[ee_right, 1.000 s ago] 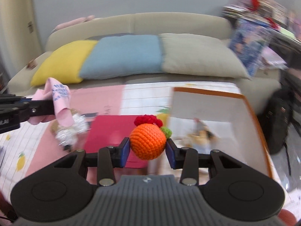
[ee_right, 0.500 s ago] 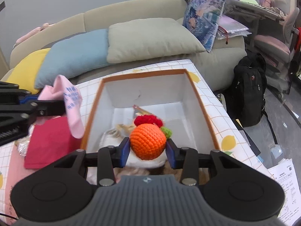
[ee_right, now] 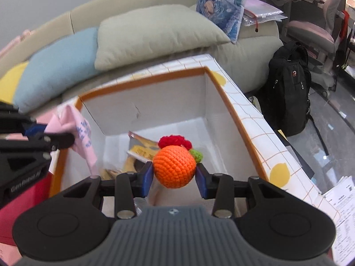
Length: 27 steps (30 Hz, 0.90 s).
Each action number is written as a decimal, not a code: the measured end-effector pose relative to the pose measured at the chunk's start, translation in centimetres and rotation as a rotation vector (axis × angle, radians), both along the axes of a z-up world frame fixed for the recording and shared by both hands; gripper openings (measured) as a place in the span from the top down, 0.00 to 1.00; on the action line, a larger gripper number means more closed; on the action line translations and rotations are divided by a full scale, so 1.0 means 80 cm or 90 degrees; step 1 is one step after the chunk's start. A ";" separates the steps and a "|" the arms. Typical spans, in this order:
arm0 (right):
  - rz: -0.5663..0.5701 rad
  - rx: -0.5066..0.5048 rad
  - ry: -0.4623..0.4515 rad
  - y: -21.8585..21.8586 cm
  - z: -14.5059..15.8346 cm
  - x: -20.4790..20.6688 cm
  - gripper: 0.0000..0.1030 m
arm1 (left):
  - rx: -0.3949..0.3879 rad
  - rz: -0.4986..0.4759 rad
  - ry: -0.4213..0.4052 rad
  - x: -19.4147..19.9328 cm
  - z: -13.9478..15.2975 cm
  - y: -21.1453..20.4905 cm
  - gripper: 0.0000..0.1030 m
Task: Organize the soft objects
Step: 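Carry the pink cloth and orange ball with both tools over the orange box, then open both tools to drop the pink cloth and orange ball into the box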
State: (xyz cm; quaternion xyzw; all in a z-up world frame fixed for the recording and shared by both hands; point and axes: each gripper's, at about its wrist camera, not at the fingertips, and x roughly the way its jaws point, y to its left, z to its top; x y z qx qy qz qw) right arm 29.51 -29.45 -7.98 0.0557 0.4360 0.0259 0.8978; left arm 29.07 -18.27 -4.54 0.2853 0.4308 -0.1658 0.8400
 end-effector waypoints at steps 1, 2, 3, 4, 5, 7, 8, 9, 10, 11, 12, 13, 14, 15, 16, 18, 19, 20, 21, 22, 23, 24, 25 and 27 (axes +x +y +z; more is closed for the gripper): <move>0.002 0.002 0.001 -0.001 -0.002 0.001 0.61 | 0.006 0.000 0.005 0.002 -0.004 -0.002 0.90; 0.003 0.010 0.006 -0.002 -0.004 0.002 0.61 | 0.011 0.000 0.011 0.003 -0.008 -0.004 0.90; 0.004 0.016 0.014 -0.003 -0.006 0.003 0.61 | 0.017 0.001 0.016 0.005 -0.012 -0.006 0.89; 0.004 0.017 0.025 -0.003 -0.009 0.005 0.61 | 0.023 0.001 0.020 0.006 -0.016 -0.008 0.89; 0.004 0.013 0.037 -0.003 -0.012 0.006 0.61 | 0.028 0.001 0.023 0.008 -0.020 -0.010 0.89; 0.006 0.002 0.058 0.000 -0.018 0.010 0.61 | 0.034 0.003 0.031 0.011 -0.027 -0.012 0.89; 0.008 -0.002 0.067 0.003 -0.021 0.011 0.61 | 0.035 0.003 0.035 0.011 -0.028 -0.013 0.89; 0.012 -0.006 0.076 0.005 -0.024 0.013 0.61 | 0.037 0.003 0.040 0.011 -0.030 -0.014 0.89; 0.016 -0.011 0.084 0.007 -0.026 0.014 0.61 | 0.038 0.004 0.045 0.012 -0.032 -0.014 0.89; 0.018 -0.018 0.091 0.009 -0.028 0.015 0.60 | 0.040 0.006 0.048 0.012 -0.033 -0.015 0.88; 0.020 -0.024 0.096 0.011 -0.030 0.015 0.60 | 0.041 0.008 0.050 0.012 -0.034 -0.016 0.83; 0.020 -0.026 0.100 0.011 -0.031 0.016 0.60 | 0.039 0.010 0.051 0.012 -0.034 -0.015 0.80; 0.020 -0.025 0.101 0.011 -0.031 0.015 0.60 | 0.036 0.012 0.051 0.012 -0.034 -0.014 0.80; 0.019 -0.026 0.100 0.011 -0.031 0.014 0.60 | 0.030 0.016 0.049 0.012 -0.033 -0.014 0.80; 0.020 -0.027 0.099 0.011 -0.032 0.012 0.56 | 0.024 0.018 0.046 0.011 -0.030 -0.012 0.76; 0.018 -0.033 0.097 0.012 -0.031 0.011 0.48 | 0.015 0.019 0.037 0.009 -0.024 -0.011 0.65; 0.019 -0.033 0.094 0.013 -0.031 0.010 0.47 | 0.006 0.015 0.034 0.007 -0.019 -0.010 0.60; 0.019 -0.029 0.089 0.012 -0.029 0.010 0.46 | -0.001 0.012 0.031 0.006 -0.015 -0.009 0.56; 0.019 -0.026 0.082 0.011 -0.028 0.009 0.46 | -0.008 0.008 0.026 0.004 -0.010 -0.008 0.49; 0.018 -0.024 0.074 0.010 -0.025 0.006 0.46 | -0.014 0.005 0.020 0.002 -0.004 -0.006 0.45; 0.015 -0.021 0.061 0.008 -0.021 0.004 0.45 | -0.019 0.002 0.014 -0.001 0.002 -0.004 0.45; 0.013 -0.017 0.045 0.007 -0.017 0.000 0.45 | -0.024 -0.002 0.006 -0.003 0.008 -0.002 0.45; 0.012 -0.013 0.030 0.005 -0.013 -0.003 0.41 | -0.028 -0.006 -0.003 -0.005 0.015 0.001 0.45; 0.007 -0.006 0.003 0.004 -0.006 -0.010 0.41 | -0.040 -0.012 -0.025 -0.011 0.028 0.009 0.45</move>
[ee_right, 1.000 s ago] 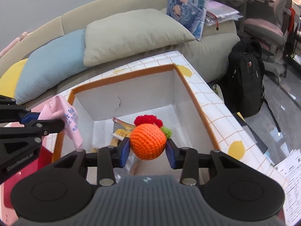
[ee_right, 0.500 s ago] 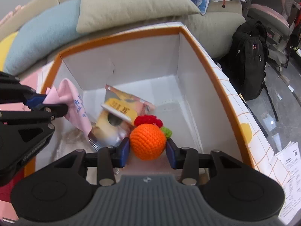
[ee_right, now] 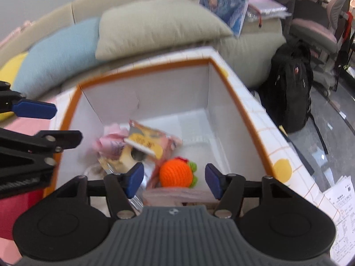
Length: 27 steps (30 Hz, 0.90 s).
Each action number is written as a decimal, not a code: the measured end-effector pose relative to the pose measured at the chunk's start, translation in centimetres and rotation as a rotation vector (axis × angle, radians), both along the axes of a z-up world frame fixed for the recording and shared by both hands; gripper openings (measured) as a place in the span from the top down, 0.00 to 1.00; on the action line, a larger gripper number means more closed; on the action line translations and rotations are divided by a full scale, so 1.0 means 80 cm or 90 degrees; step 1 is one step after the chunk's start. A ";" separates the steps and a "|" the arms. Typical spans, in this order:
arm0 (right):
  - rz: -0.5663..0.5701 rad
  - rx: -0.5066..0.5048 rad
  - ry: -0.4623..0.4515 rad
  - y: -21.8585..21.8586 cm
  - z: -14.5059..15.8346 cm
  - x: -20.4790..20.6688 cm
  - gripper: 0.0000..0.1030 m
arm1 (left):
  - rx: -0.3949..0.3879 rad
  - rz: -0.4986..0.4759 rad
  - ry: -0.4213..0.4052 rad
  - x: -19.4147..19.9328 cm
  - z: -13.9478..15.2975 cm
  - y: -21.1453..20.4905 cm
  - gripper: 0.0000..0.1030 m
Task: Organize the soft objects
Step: 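Open both tools to drop the pink cloth and orange ball into the box, then move both tools back over the brown sponge and wrapped white bundle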
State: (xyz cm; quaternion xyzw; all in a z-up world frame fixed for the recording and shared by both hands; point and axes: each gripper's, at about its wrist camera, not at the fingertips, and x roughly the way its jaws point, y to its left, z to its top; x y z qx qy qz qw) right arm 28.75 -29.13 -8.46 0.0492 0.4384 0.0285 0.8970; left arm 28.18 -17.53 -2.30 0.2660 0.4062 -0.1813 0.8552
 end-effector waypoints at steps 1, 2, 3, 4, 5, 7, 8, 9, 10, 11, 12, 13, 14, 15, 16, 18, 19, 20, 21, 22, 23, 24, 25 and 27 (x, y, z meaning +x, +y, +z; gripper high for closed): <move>-0.003 0.000 -0.011 0.000 0.003 -0.002 0.41 | -0.008 0.000 -0.012 -0.004 0.008 0.005 0.45; -0.007 0.001 -0.022 0.000 0.006 -0.005 0.41 | -0.017 0.000 -0.023 -0.009 0.015 0.010 0.45; -0.011 0.007 -0.032 0.000 0.009 -0.008 0.41 | -0.029 0.001 -0.034 -0.014 0.022 0.014 0.44; -0.014 0.019 -0.041 -0.001 0.012 -0.011 0.40 | -0.042 0.004 -0.044 -0.021 0.029 0.020 0.44; -0.015 0.031 -0.046 -0.002 0.015 -0.014 0.40 | -0.055 0.006 -0.052 -0.027 0.035 0.027 0.44; -0.015 0.043 -0.052 -0.001 0.020 -0.020 0.40 | -0.077 0.013 -0.064 -0.041 0.046 0.040 0.44; -0.013 0.045 -0.058 0.001 0.022 -0.025 0.40 | -0.086 0.016 -0.070 -0.048 0.051 0.048 0.44; -0.011 0.045 -0.067 0.004 0.026 -0.030 0.40 | -0.094 0.019 -0.078 -0.057 0.055 0.056 0.43; -0.008 0.044 -0.077 0.006 0.030 -0.036 0.40 | -0.102 0.023 -0.088 -0.065 0.059 0.064 0.43; -0.003 0.043 -0.085 0.010 0.033 -0.042 0.40 | -0.110 0.027 -0.097 -0.073 0.061 0.071 0.42; 0.001 0.044 -0.091 0.015 0.036 -0.048 0.40 | -0.116 0.033 -0.104 -0.082 0.063 0.079 0.42; 0.006 0.046 -0.096 0.019 0.039 -0.056 0.40 | -0.121 0.040 -0.111 -0.090 0.065 0.087 0.41; 0.012 0.049 -0.101 0.023 0.040 -0.064 0.40 | -0.123 0.050 -0.119 -0.097 0.065 0.095 0.41; 0.018 0.049 -0.103 0.029 0.041 -0.072 0.40 | -0.124 0.059 -0.125 -0.104 0.065 0.102 0.41; 0.025 0.049 -0.104 0.036 0.042 -0.080 0.40 | -0.124 0.069 -0.131 -0.111 0.064 0.110 0.41; 0.039 0.048 -0.105 0.049 0.044 -0.096 0.40 | -0.127 0.092 -0.137 -0.125 0.061 0.125 0.41; 0.047 0.048 -0.104 0.057 0.045 -0.104 0.40 | -0.131 0.107 -0.138 -0.130 0.058 0.134 0.41; 0.057 0.048 -0.102 0.065 0.045 -0.110 0.40 | -0.135 0.121 -0.135 -0.136 0.055 0.143 0.41; 0.067 0.052 -0.096 0.073 0.046 -0.116 0.40 | -0.139 0.136 -0.131 -0.141 0.052 0.152 0.41; 0.079 0.057 -0.092 0.081 0.047 -0.122 0.40 | -0.143 0.151 -0.127 -0.147 0.048 0.162 0.41; 0.094 0.061 -0.086 0.090 0.048 -0.126 0.40 | -0.147 0.166 -0.122 -0.152 0.045 0.171 0.41; 0.111 0.061 -0.082 0.100 0.049 -0.130 0.40 | -0.151 0.182 -0.118 -0.159 0.042 0.182 0.41; 0.128 0.058 -0.080 0.112 0.050 -0.134 0.40 | -0.154 0.199 -0.113 -0.163 0.038 0.191 0.41; 0.167 0.049 -0.078 0.135 0.051 -0.140 0.40 | -0.159 0.234 -0.107 -0.173 0.031 0.213 0.41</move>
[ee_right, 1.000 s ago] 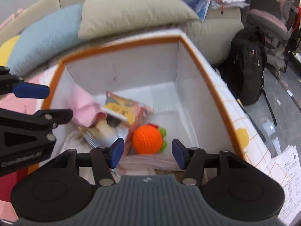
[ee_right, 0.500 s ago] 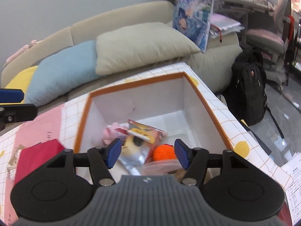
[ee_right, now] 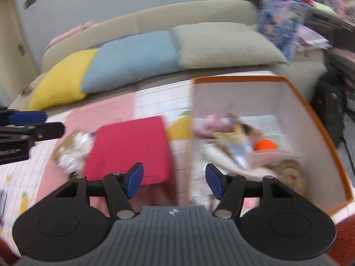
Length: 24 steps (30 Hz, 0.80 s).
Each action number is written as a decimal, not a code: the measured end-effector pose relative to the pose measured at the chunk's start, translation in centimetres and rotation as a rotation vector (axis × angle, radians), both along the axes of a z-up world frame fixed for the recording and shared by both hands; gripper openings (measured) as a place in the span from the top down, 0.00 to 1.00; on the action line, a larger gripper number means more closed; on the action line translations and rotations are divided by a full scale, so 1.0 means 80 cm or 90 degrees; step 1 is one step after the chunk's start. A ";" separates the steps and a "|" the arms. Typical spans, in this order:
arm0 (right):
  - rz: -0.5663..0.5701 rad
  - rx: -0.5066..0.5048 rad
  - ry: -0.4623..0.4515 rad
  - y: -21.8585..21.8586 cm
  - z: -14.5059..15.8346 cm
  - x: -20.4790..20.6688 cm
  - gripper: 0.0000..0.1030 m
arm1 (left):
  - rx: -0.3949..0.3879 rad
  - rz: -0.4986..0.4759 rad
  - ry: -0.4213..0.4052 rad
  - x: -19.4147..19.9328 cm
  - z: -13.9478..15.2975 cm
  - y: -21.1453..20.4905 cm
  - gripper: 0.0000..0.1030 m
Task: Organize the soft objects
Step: 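Move both tools back over the brown sponge and wrapped white bundle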
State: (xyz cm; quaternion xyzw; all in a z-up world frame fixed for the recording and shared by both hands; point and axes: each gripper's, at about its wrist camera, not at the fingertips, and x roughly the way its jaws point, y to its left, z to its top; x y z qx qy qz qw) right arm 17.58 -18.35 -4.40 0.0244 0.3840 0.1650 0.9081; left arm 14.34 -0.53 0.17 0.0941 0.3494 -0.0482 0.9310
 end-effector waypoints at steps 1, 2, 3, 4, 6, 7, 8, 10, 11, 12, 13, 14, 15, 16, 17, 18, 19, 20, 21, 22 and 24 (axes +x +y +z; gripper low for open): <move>0.017 -0.007 -0.003 0.012 0.000 -0.003 0.40 | -0.003 0.017 0.004 -0.003 -0.003 0.009 0.41; 0.036 -0.012 -0.005 0.024 0.001 -0.006 0.40 | -0.008 0.032 0.007 -0.008 -0.007 0.018 0.41; 0.054 -0.015 -0.006 0.036 0.003 -0.009 0.40 | -0.012 0.047 0.010 -0.011 -0.010 0.029 0.41; 0.070 -0.016 -0.007 0.046 0.004 -0.012 0.40 | -0.015 0.059 0.014 -0.015 -0.013 0.038 0.41; 0.100 -0.016 -0.008 0.071 0.006 -0.016 0.40 | -0.015 0.082 0.017 -0.027 -0.019 0.056 0.41; 0.114 -0.014 -0.006 0.083 0.006 -0.019 0.40 | -0.014 0.092 0.019 -0.030 -0.021 0.063 0.41; 0.125 -0.012 -0.005 0.093 0.007 -0.021 0.40 | -0.015 0.102 0.020 -0.035 -0.024 0.071 0.41; 0.148 -0.012 -0.005 0.116 0.007 -0.023 0.40 | -0.023 0.123 0.023 -0.045 -0.029 0.088 0.41; 0.160 -0.015 -0.007 0.127 0.008 -0.025 0.40 | -0.028 0.133 0.024 -0.047 -0.031 0.096 0.41; 0.172 -0.020 -0.009 0.139 0.007 -0.027 0.40 | -0.033 0.143 0.024 -0.052 -0.033 0.104 0.41; 0.185 -0.027 -0.012 0.149 0.007 -0.029 0.40 | -0.037 0.152 0.024 -0.054 -0.034 0.110 0.41; 0.197 -0.034 -0.014 0.159 0.008 -0.029 0.40 | -0.041 0.160 0.024 -0.056 -0.036 0.117 0.41; 0.209 -0.043 -0.018 0.168 0.008 -0.030 0.40 | -0.042 0.166 0.023 -0.058 -0.037 0.123 0.41; 0.220 -0.053 -0.022 0.178 0.007 -0.029 0.40 | -0.044 0.172 0.021 -0.059 -0.038 0.129 0.41; 0.230 -0.064 -0.028 0.187 0.006 -0.028 0.40 | -0.044 0.175 0.018 -0.059 -0.039 0.134 0.41; 0.239 -0.073 -0.032 0.192 0.005 -0.026 0.40 | -0.045 0.180 0.016 -0.059 -0.040 0.139 0.41; 0.249 -0.083 -0.037 0.199 0.004 -0.024 0.39 | -0.047 0.183 0.014 -0.059 -0.041 0.145 0.41; 0.258 -0.090 -0.041 0.205 0.003 -0.022 0.39 | -0.050 0.186 0.013 -0.058 -0.043 0.149 0.41; 0.267 -0.098 -0.044 0.208 0.002 -0.020 0.39 | -0.053 0.186 0.011 -0.055 -0.044 0.154 0.41; 0.275 -0.104 -0.047 0.213 0.001 -0.017 0.39 | -0.055 0.185 0.009 -0.054 -0.046 0.158 0.41; 0.289 -0.119 -0.050 0.224 -0.003 -0.009 0.39 | -0.057 0.179 0.007 -0.050 -0.051 0.165 0.41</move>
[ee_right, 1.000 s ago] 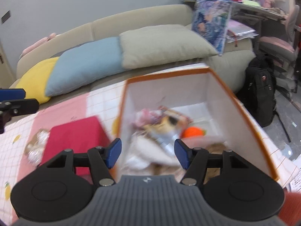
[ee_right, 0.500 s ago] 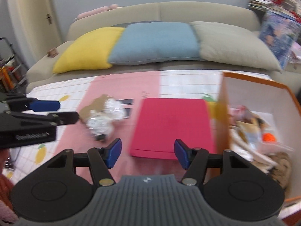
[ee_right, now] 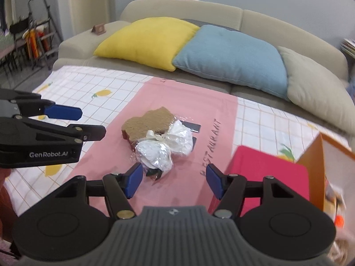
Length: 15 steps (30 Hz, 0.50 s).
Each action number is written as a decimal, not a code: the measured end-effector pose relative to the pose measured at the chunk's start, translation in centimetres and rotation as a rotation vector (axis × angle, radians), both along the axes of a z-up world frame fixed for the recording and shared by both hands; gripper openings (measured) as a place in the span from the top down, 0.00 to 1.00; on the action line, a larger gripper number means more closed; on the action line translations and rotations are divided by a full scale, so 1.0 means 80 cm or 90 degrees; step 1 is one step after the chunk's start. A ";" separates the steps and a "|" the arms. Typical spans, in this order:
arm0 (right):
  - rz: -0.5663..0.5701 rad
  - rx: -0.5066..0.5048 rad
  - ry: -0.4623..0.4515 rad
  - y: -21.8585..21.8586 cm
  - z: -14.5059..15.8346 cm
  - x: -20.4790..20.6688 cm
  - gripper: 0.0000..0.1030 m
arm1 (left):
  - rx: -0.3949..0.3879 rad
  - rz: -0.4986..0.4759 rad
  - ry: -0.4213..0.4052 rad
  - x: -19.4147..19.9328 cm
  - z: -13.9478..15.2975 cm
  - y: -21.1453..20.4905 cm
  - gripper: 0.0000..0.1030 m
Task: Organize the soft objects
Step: 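Move both tools back over the brown sponge and wrapped white bundle, then grasp the brown bear-shaped sponge with the left tool while the right tool grasps the plastic-wrapped bundle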
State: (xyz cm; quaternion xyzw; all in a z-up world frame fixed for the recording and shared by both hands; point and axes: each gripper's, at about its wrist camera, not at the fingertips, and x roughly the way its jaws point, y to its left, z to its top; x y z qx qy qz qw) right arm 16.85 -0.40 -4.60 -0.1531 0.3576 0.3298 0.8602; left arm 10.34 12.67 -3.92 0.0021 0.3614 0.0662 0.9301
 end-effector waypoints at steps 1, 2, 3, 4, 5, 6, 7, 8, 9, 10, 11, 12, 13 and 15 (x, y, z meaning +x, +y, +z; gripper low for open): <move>0.006 -0.006 -0.003 0.005 -0.002 0.003 0.39 | -0.001 -0.004 0.001 0.002 -0.003 0.003 0.41; 0.011 -0.012 -0.005 0.010 -0.004 0.007 0.39 | 0.000 -0.008 0.001 0.004 -0.006 0.005 0.41; 0.016 -0.019 -0.008 0.015 -0.006 0.011 0.39 | 0.002 -0.010 0.002 0.007 -0.009 0.008 0.41; 0.020 -0.026 -0.011 0.020 -0.008 0.014 0.39 | 0.004 -0.014 0.005 0.010 -0.012 0.010 0.41; 0.024 -0.033 -0.012 0.025 -0.011 0.017 0.39 | 0.005 -0.019 0.010 0.014 -0.016 0.012 0.41; 0.029 -0.040 -0.010 0.031 -0.014 0.020 0.39 | 0.005 -0.025 0.014 0.017 -0.020 0.014 0.41; 0.034 -0.046 -0.009 0.037 -0.017 0.024 0.39 | 0.005 -0.026 0.017 0.021 -0.024 0.016 0.40; 0.038 -0.052 -0.009 0.042 -0.021 0.027 0.39 | 0.003 -0.025 0.021 0.025 -0.028 0.018 0.39; 0.042 -0.057 -0.009 0.049 -0.024 0.031 0.39 | -0.004 -0.023 0.024 0.029 -0.032 0.020 0.36; 0.048 -0.062 -0.008 0.055 -0.027 0.034 0.39 | -0.010 -0.021 0.027 0.033 -0.035 0.023 0.35; 0.052 -0.065 -0.006 0.060 -0.030 0.036 0.39 | -0.014 -0.021 0.029 0.037 -0.038 0.026 0.34; 0.052 -0.066 0.000 0.064 -0.033 0.040 0.40 | -0.013 -0.018 0.032 0.042 -0.041 0.029 0.34; 0.047 -0.067 0.008 0.069 -0.037 0.044 0.40 | -0.008 -0.017 0.035 0.046 -0.044 0.032 0.34; 0.022 -0.063 0.029 0.076 -0.043 0.054 0.39 | 0.002 -0.023 0.038 0.053 -0.049 0.039 0.34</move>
